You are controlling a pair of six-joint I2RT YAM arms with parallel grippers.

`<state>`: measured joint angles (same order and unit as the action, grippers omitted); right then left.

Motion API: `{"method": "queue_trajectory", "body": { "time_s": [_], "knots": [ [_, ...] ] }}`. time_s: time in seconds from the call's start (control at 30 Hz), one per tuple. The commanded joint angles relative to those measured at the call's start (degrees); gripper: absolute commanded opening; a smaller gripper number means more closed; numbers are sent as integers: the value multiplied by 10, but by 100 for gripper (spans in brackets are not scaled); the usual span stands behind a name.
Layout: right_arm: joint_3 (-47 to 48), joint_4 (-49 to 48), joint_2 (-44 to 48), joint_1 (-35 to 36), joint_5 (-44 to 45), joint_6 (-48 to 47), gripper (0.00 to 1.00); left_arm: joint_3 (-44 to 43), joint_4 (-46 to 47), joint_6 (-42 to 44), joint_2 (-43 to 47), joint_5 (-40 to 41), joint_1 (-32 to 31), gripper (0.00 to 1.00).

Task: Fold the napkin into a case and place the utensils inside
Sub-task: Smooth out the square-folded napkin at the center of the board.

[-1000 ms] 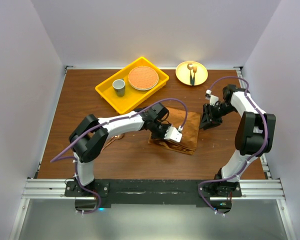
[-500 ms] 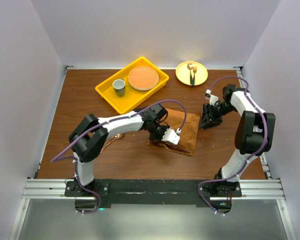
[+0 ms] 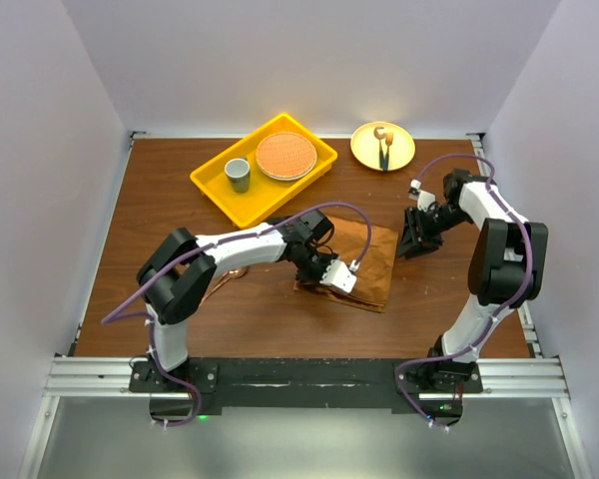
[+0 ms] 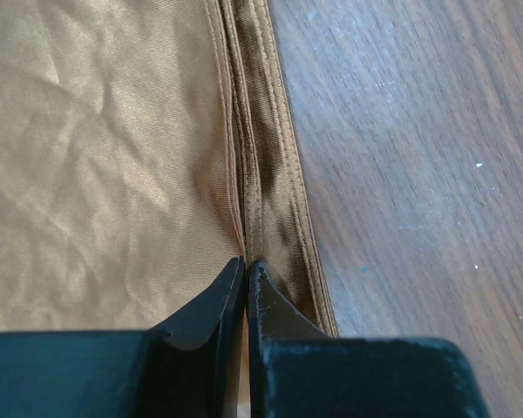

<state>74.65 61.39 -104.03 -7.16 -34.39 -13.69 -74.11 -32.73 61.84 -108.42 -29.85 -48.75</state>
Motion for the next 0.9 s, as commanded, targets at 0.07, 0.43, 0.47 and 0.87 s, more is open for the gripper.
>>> {"method": "queue_trajectory", "body": {
  "time_s": [0.07, 0.43, 0.47, 0.87],
  "knots": [
    [18, -10, -11, -1, -20, 11, 41, -4, -20, 35, 38, -27, 4, 10],
    [20, -19, -20, -2, -20, 17, 41, -24, -56, 47, 38, -41, 4, 10],
    [19, -21, -21, -1, -19, 18, 41, -22, -55, 47, 37, -42, 4, 10],
    [15, -97, -70, -2, -38, 85, 41, 31, -7, 37, 10, -35, 9, 11]
  ]
}}
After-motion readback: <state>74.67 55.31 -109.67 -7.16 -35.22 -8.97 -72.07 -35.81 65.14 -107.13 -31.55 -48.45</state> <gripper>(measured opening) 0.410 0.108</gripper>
